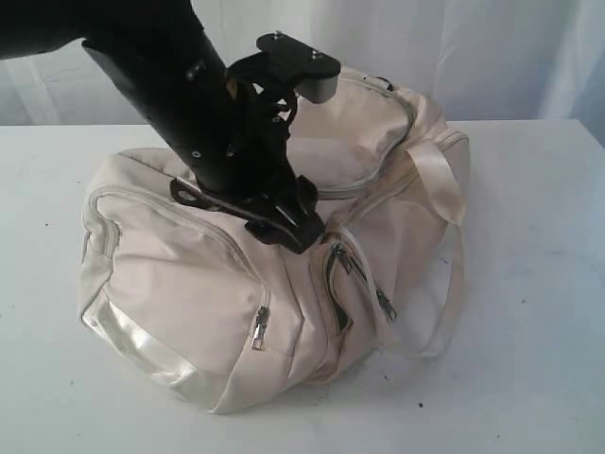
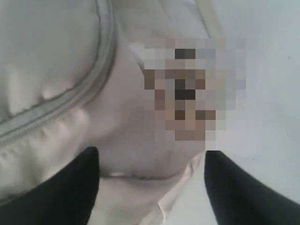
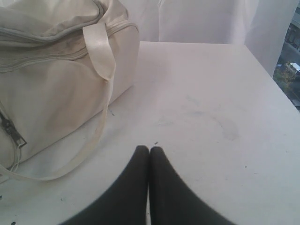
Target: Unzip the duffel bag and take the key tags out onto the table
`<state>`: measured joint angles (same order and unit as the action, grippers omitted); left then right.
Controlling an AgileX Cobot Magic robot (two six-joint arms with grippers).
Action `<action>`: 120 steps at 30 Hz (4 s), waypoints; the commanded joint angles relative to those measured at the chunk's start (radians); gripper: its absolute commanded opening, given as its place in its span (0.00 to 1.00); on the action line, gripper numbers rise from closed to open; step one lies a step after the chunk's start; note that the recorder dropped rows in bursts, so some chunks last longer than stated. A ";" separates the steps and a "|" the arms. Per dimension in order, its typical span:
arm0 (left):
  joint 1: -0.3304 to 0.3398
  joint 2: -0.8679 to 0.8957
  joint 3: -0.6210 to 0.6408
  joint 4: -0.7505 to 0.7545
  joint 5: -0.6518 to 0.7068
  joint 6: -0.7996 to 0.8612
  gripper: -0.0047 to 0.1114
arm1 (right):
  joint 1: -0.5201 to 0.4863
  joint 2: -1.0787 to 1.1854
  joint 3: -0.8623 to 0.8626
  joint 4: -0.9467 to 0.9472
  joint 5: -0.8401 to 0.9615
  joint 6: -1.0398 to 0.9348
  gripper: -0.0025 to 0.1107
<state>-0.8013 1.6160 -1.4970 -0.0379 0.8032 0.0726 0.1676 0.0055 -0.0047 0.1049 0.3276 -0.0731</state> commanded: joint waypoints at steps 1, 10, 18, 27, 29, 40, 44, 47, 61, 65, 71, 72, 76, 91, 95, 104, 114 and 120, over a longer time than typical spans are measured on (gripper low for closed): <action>-0.002 0.008 -0.002 0.002 -0.075 -0.006 0.66 | 0.002 -0.005 0.005 -0.004 -0.011 -0.001 0.02; -0.002 0.110 0.001 0.001 0.037 -0.006 0.39 | 0.002 -0.005 0.005 -0.004 -0.011 -0.001 0.02; -0.002 0.152 0.001 0.083 0.270 0.037 0.04 | 0.002 -0.005 0.005 -0.004 -0.011 -0.001 0.02; -0.002 0.081 0.001 0.235 0.418 0.122 0.04 | 0.002 -0.005 0.005 -0.004 -0.011 -0.001 0.02; -0.002 0.051 0.014 0.233 0.418 0.153 0.04 | 0.002 -0.005 0.005 -0.004 -0.011 -0.001 0.02; -0.002 -0.176 0.340 0.229 0.320 0.192 0.04 | 0.002 -0.005 0.005 -0.004 -0.011 -0.001 0.02; -0.002 -0.255 0.397 0.229 0.282 0.192 0.04 | 0.002 -0.005 0.005 -0.004 -0.011 -0.001 0.02; -0.002 -0.290 0.427 0.229 0.230 0.171 0.04 | 0.002 -0.005 0.005 -0.004 -0.011 -0.001 0.02; -0.002 -0.364 0.436 0.200 0.096 0.163 0.64 | 0.002 -0.005 0.005 -0.008 0.014 -0.032 0.02; -0.002 -0.476 0.436 0.204 0.016 0.163 0.55 | 0.002 -0.005 0.005 -0.008 0.014 -0.032 0.02; -0.002 -0.652 0.436 0.250 -0.044 0.105 0.35 | 0.002 -0.005 0.005 0.001 -0.114 -0.028 0.02; -0.002 -0.677 0.436 0.282 -0.039 0.074 0.31 | 0.002 -0.005 0.005 0.008 -0.169 -0.028 0.02; 0.001 -0.734 0.446 0.455 0.047 -0.073 0.09 | 0.002 -0.005 0.005 0.021 -0.429 0.052 0.02; 0.001 -0.755 0.670 0.698 -0.031 -0.350 0.04 | 0.002 0.102 -0.177 -0.105 -0.405 0.566 0.02; 0.001 -0.755 0.670 0.684 -0.055 -0.371 0.04 | 0.002 0.353 -0.366 -0.158 -0.310 0.490 0.02; 0.001 -0.755 0.670 0.651 -0.070 -0.364 0.04 | 0.095 1.043 -0.976 -0.048 0.201 0.148 0.02; -0.001 -0.755 0.670 0.611 -0.070 -0.364 0.04 | 0.174 1.619 -1.510 0.085 0.447 -0.083 0.38; -0.001 -0.755 0.670 0.581 -0.078 -0.360 0.04 | 0.174 1.805 -1.602 0.155 0.419 -0.089 0.73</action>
<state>-0.8030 0.8677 -0.8323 0.5591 0.7276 -0.2827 0.3411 1.7495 -1.5785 0.2062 0.7603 -0.1436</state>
